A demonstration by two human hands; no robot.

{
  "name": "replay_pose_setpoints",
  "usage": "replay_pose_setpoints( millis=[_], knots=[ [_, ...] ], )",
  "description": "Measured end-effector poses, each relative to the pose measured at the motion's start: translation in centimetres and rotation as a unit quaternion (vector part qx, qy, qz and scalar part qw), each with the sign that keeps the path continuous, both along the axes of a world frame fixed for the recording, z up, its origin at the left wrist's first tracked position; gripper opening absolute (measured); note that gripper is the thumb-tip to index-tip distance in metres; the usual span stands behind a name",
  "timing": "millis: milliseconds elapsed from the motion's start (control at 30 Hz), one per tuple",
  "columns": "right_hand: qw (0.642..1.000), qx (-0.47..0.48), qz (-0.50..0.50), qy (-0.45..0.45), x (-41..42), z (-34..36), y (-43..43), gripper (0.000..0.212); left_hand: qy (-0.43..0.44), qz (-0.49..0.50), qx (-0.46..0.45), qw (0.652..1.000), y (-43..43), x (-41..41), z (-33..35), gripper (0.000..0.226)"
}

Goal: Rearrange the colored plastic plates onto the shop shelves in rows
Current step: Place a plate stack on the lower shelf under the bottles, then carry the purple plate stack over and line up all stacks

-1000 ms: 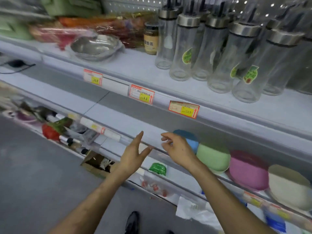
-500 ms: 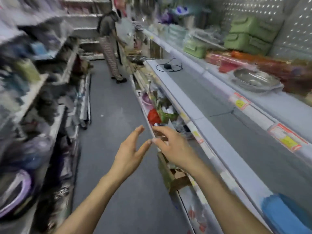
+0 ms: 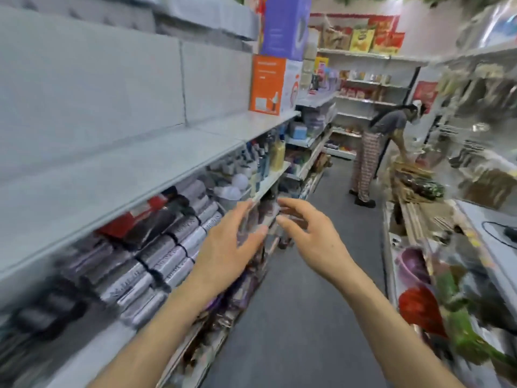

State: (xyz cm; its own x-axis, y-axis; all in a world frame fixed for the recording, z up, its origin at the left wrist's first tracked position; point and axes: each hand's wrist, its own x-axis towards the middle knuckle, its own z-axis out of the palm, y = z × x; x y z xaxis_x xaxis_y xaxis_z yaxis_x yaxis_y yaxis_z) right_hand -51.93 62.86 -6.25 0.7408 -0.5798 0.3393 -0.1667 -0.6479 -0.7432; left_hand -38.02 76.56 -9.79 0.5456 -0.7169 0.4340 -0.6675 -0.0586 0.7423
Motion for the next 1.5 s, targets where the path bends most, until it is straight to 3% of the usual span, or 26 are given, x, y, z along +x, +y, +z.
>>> replay_pose_setpoints(
  millis=[300,667,1000,1200,1333,1500],
  knots=[
    [0.972,0.037,0.227,-0.034,17.0,-0.1,6.0,0.043,-0.014,0.206,0.012,0.978,10.6,10.0,2.1,0.063],
    [0.924,0.081,0.372,-0.033,26.0,-0.2,4.4,0.039,-0.008,0.347,0.033,0.937,9.5,13.1,2.2,0.069],
    [0.815,0.05,0.577,-0.042,31.9,1.9,10.7,0.039,-0.014,0.562,0.04,0.826,15.4,10.7,4.1,0.067],
    [0.778,0.022,0.628,-0.002,33.6,2.7,18.6,0.049,0.0,0.635,0.069,0.77,23.9,9.7,5.2,0.07],
    [0.775,0.0,0.63,0.034,35.2,3.7,24.2,0.062,0.023,0.632,0.114,0.766,30.9,10.6,6.0,0.082],
    [0.788,0.008,0.611,0.075,37.0,4.0,30.5,0.067,0.045,0.593,0.137,0.792,37.8,12.6,7.0,0.087]
  ],
)
